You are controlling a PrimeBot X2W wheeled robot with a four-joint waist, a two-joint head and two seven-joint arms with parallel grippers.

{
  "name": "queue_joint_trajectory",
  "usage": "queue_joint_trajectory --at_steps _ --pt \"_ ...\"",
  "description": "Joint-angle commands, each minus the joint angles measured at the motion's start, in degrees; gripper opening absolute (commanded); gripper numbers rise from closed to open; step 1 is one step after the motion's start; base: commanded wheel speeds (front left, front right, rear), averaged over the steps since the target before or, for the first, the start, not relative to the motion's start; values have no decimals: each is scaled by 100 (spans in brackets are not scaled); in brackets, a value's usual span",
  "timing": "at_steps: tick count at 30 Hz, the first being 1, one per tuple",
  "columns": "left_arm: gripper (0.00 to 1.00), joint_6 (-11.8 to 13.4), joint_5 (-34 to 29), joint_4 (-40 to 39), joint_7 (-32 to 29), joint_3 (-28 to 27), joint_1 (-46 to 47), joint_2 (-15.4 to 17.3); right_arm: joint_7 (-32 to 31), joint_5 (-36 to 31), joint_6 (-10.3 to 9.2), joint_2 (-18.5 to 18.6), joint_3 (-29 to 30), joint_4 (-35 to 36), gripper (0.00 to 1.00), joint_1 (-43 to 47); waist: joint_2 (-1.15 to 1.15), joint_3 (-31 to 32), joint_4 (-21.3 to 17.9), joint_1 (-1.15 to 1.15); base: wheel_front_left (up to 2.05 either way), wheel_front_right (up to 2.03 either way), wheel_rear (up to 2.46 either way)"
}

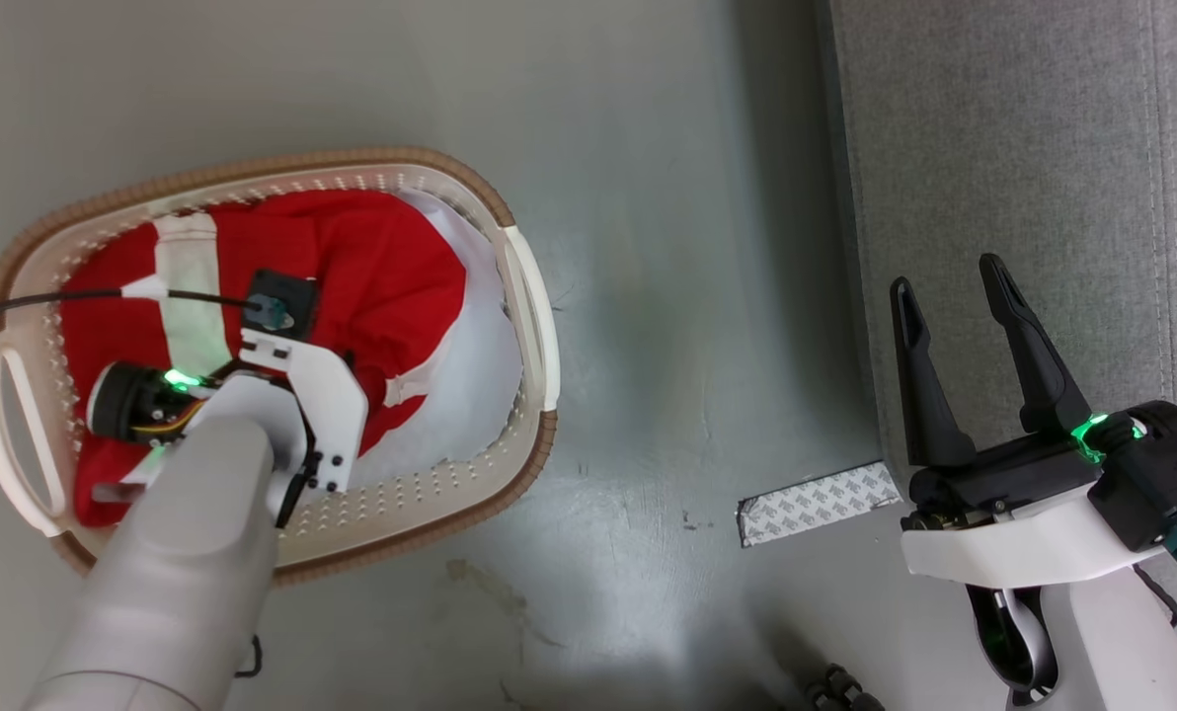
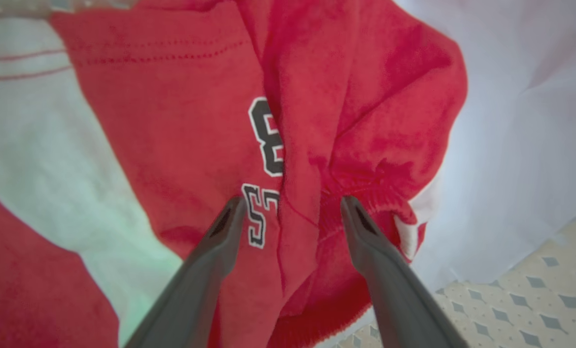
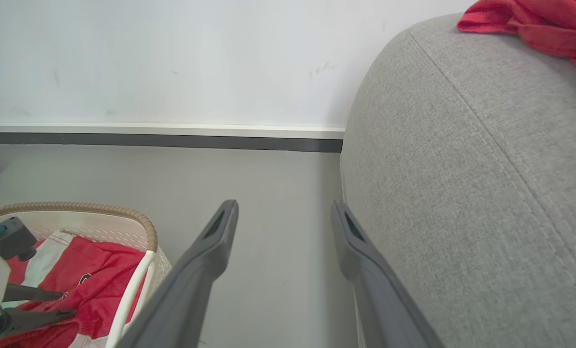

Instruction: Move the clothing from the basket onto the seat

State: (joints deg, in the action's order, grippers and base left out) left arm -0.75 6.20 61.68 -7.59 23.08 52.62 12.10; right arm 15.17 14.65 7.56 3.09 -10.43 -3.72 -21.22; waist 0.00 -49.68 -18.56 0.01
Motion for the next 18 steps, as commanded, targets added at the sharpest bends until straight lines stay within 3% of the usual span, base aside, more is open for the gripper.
queue_joint_trajectory --at_steps 1,7,14,17,18 --pt "100 40 35 40 52 7 78 71 -3 62 -15 -17 2 25 100 -91 0 -35 -14 -1 0 0 0" --pt "100 176 -62 203 281 74 285 149 -3 92 -14 -22 -33 97 100 -134 0 -215 -51 -1 0 0 0" --pt "100 105 -109 380 499 241 475 63 -3 96 -14 -23 -76 96 100 -190 0 -381 -88 -1 0 0 0" --pt "29 120 -167 473 577 337 519 19 -4 104 -15 -24 -72 82 100 -180 0 -406 -98 -1 0 0 0" --pt "0 126 -170 510 598 356 535 12 -4 103 -14 -24 -66 77 100 -177 0 -405 -99 -1 0 0 0"
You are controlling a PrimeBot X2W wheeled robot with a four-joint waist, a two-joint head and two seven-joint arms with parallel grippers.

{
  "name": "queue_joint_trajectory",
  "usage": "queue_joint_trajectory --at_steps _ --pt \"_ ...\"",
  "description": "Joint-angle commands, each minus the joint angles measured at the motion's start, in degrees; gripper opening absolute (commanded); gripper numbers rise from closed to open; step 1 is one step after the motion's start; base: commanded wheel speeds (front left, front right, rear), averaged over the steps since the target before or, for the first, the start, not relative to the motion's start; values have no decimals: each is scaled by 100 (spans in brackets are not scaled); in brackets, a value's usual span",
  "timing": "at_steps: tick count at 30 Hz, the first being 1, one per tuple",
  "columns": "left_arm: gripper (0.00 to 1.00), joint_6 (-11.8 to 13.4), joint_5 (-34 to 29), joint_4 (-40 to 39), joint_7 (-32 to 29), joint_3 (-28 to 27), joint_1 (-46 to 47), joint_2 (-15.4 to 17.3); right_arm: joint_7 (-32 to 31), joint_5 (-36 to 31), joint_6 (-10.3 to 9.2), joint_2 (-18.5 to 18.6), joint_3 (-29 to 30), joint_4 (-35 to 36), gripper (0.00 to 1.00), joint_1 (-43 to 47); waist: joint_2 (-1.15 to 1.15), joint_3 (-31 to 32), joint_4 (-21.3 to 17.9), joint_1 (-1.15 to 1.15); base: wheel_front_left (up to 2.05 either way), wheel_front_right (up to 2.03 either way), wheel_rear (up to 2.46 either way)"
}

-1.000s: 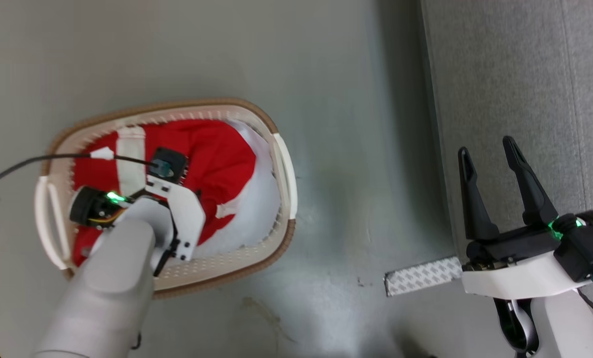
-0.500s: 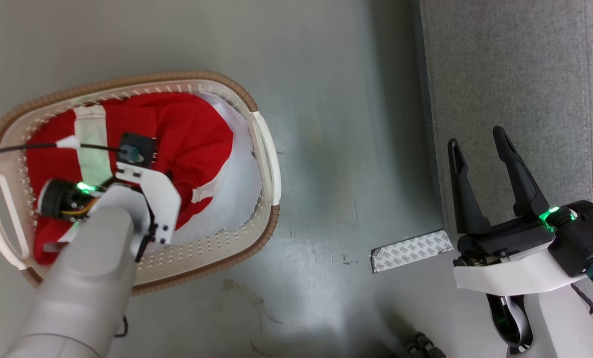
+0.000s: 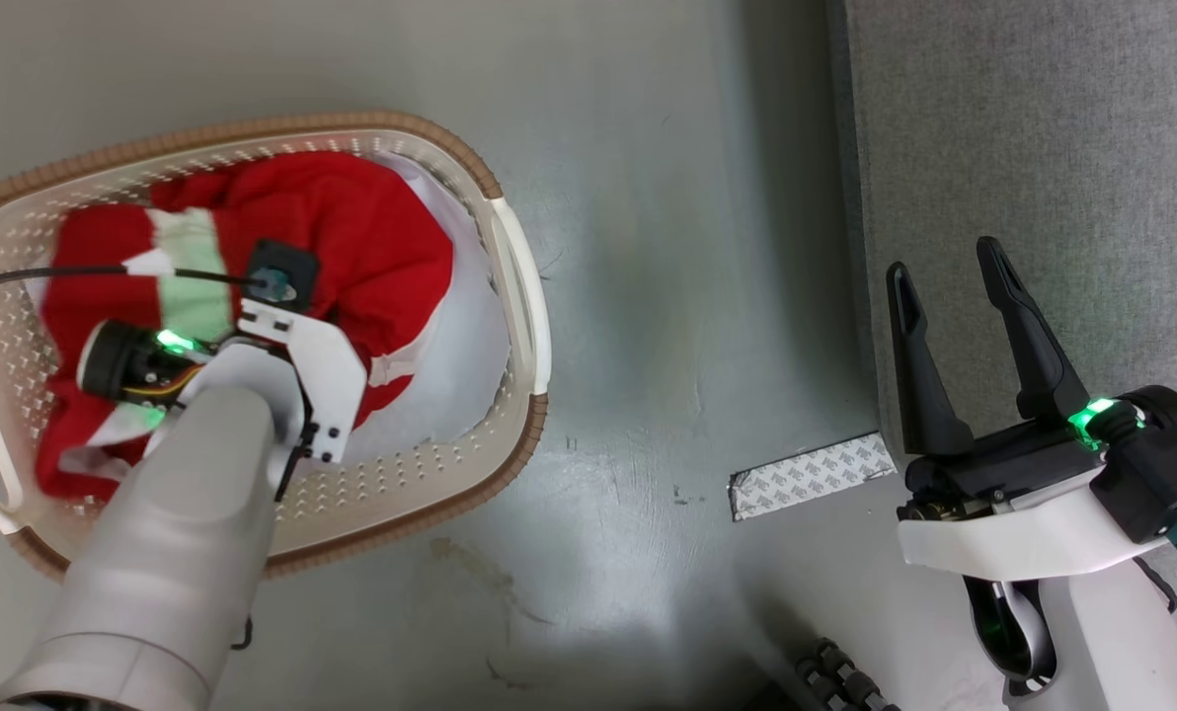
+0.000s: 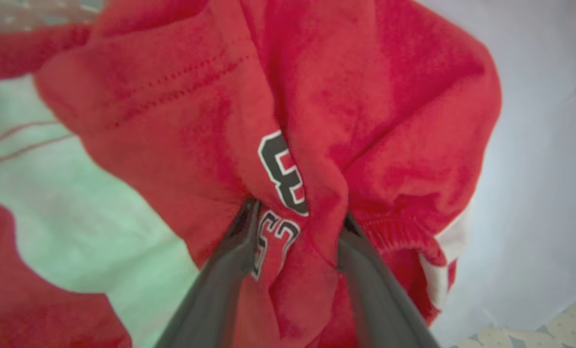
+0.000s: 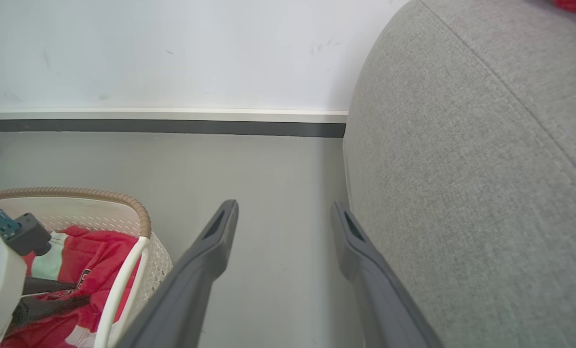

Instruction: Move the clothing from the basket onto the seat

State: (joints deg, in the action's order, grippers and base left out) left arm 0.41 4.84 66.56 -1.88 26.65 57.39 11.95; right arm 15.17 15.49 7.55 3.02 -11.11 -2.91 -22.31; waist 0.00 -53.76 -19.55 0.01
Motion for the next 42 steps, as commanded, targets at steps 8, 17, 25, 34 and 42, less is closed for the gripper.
queue_joint_trajectory --at_steps 8,17,25,34,42 --pt "0 -143 182 209 418 10 -10 -158 -4 -74 -14 -14 178 -84 100 28 0 378 197 -1 0 0 0" --pt "0 -537 760 189 1146 -288 -598 -476 -4 -81 -13 100 453 -254 100 412 0 1526 680 -1 0 0 0" --pt "0 -735 1327 -71 1507 -457 -1355 -715 -4 -48 -14 238 738 -439 100 1015 0 2730 1088 -1 0 0 0" --pt "0 -788 1829 -1055 1628 -460 -2229 -749 -4 -95 -14 323 995 -570 100 1678 0 3935 1493 -1 0 0 0" --pt "0 -686 2045 -2389 1623 -541 -3057 -503 -4 -141 -14 386 1156 -634 100 2083 0 4719 1702 -1 0 0 0"
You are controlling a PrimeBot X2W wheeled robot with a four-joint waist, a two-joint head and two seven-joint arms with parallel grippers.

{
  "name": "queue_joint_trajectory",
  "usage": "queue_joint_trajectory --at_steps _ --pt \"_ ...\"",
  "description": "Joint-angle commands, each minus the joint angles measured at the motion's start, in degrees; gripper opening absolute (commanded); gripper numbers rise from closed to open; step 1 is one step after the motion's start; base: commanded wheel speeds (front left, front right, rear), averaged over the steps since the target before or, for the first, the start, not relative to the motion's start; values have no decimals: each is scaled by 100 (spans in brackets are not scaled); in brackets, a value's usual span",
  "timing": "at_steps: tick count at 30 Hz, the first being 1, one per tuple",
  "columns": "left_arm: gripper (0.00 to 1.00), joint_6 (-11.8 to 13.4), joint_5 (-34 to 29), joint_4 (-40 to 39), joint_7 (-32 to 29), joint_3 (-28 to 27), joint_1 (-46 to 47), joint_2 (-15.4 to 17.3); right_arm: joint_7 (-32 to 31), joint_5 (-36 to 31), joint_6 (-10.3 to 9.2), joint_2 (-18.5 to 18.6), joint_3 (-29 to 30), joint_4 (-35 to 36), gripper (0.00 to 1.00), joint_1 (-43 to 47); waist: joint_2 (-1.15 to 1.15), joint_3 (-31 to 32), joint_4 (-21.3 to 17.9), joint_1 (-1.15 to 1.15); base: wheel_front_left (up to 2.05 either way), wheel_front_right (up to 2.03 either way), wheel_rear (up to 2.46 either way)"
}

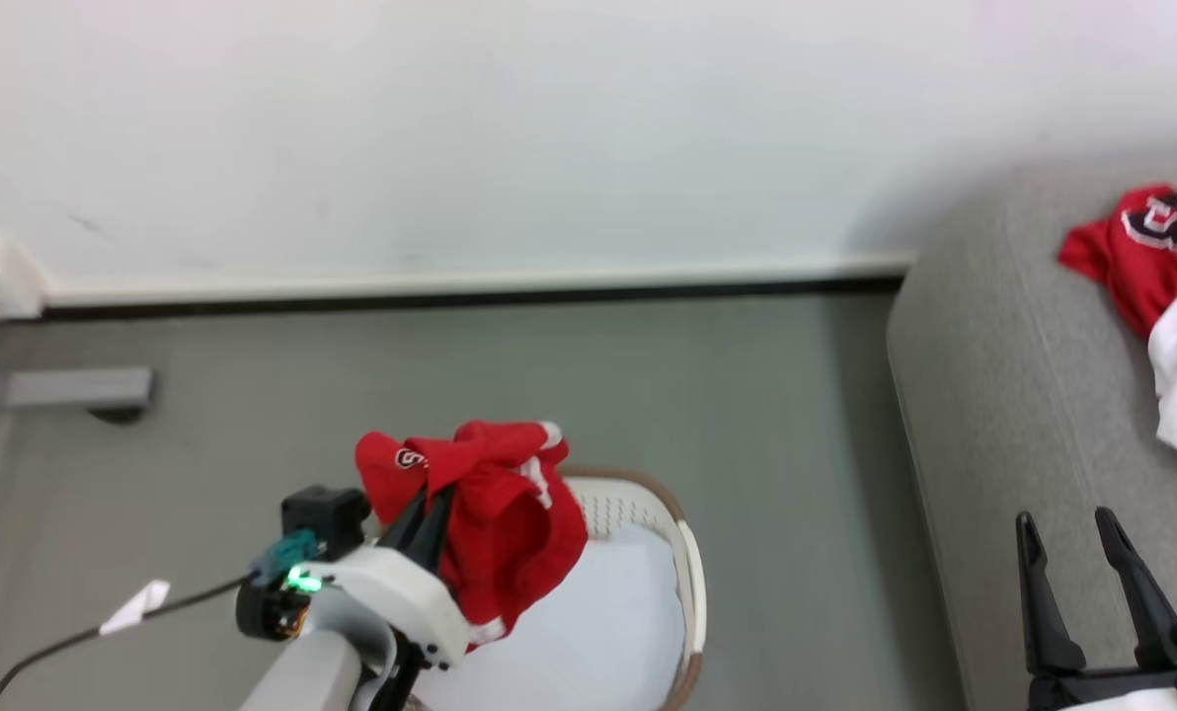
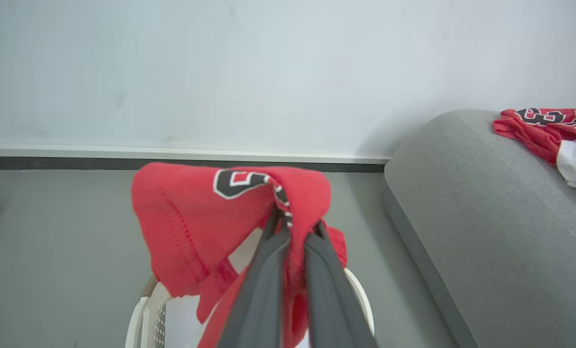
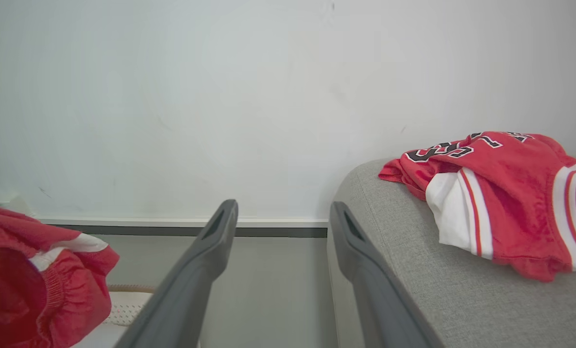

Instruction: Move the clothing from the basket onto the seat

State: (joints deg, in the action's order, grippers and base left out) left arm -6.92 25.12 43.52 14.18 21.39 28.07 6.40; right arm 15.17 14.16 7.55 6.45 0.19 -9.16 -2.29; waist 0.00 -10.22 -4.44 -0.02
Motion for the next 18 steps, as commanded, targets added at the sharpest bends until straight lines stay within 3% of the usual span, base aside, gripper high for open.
queue_joint_trajectory --at_steps 1,10,18 --pt "0 94 31 -290 28 -45 -251 103 -4 -28 -13 49 45 -23 100 129 0 472 197 2 0 0 0" --pt "0 518 45 -1959 57 -252 -1455 503 -4 -69 -13 169 69 -86 100 482 0 1154 207 2 0 0 0" --pt "0 606 -79 -2897 106 -399 -2106 734 -4 -42 -14 254 31 -133 100 617 0 1376 213 2 0 0 0"
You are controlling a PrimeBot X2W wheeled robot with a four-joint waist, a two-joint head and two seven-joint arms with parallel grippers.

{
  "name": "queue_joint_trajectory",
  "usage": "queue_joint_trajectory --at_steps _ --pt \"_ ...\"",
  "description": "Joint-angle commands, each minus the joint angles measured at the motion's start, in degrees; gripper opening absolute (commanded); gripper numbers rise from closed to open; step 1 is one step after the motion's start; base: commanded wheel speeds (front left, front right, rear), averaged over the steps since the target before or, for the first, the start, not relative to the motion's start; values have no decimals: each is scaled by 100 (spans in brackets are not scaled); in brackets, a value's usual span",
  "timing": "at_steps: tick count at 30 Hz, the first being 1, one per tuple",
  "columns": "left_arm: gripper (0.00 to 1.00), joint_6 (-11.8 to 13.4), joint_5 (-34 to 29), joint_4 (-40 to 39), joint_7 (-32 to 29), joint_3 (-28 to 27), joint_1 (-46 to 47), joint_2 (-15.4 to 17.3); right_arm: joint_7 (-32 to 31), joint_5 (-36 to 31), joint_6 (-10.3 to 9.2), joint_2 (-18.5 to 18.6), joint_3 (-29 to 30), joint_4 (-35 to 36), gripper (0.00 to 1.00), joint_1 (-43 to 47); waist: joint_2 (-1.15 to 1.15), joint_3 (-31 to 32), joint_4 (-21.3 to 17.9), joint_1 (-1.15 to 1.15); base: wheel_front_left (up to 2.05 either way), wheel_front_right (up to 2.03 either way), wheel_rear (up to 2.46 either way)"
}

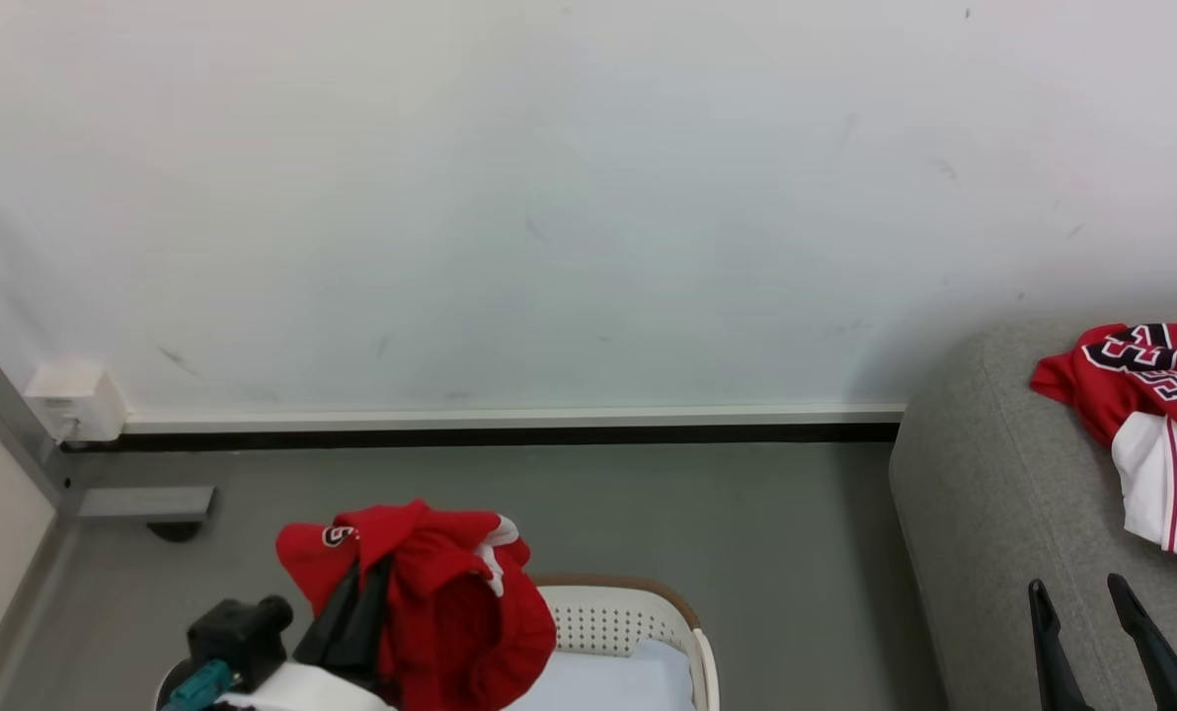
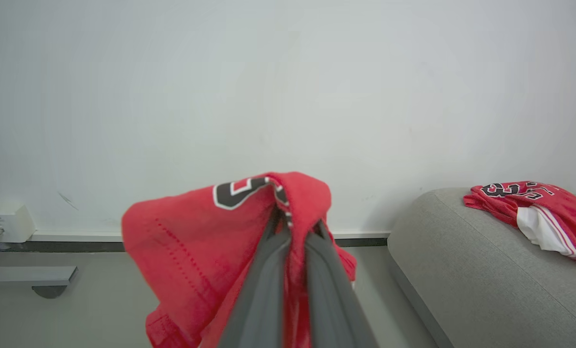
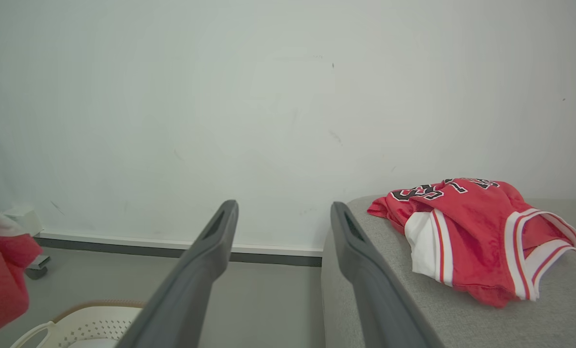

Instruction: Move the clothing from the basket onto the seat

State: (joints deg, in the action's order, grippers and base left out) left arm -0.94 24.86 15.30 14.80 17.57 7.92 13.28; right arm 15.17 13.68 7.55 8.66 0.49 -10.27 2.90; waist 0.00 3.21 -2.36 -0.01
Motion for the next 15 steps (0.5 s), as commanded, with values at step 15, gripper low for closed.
queue_joint_trajectory --at_steps 15 --pt "0 -71 -65 -523 32 -3 -171 144 -4 17 -13 84 -298 -18 100 -6 0 44 -18 1 0 0 0"
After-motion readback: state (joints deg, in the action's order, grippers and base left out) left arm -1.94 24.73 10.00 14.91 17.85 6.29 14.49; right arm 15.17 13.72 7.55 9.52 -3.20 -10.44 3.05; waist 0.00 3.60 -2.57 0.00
